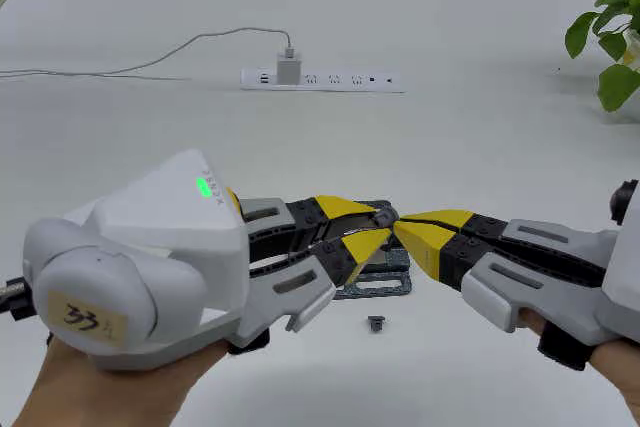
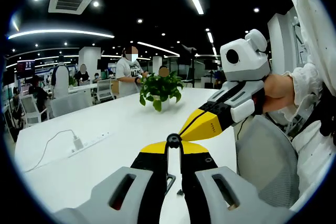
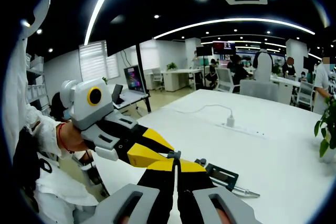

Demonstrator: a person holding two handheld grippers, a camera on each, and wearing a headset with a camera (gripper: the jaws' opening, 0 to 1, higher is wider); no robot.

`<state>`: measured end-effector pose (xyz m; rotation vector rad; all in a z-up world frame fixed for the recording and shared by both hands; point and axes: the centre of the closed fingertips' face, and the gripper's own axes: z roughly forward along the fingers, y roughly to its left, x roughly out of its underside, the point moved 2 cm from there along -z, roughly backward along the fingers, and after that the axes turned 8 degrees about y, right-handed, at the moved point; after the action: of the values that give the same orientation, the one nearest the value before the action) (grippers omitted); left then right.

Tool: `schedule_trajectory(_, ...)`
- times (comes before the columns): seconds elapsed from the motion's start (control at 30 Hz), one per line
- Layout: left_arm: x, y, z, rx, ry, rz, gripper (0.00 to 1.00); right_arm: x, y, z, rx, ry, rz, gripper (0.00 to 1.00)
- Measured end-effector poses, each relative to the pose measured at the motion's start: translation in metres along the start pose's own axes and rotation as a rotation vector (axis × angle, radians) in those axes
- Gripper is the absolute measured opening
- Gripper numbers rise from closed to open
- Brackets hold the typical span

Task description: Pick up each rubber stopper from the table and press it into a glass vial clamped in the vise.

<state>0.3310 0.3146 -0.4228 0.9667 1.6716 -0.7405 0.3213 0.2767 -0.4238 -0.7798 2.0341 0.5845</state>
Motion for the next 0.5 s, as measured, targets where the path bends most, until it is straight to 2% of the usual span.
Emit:
schedule_trajectory(0.4,-0.0007,-0.0021,-0.0012,0.039,-0.002,0.002,0.03,-0.0006,0.0013,-0.0019,-0.020,0.007,-0.028,0.00)
schedule_trajectory(0.5,-0.0014,-0.0015,-0.0018,0.049,-0.010,-0.014,0.03,-0.0019,0.0016,-0.0024,-0.026,0.003,-0.049,0.00)
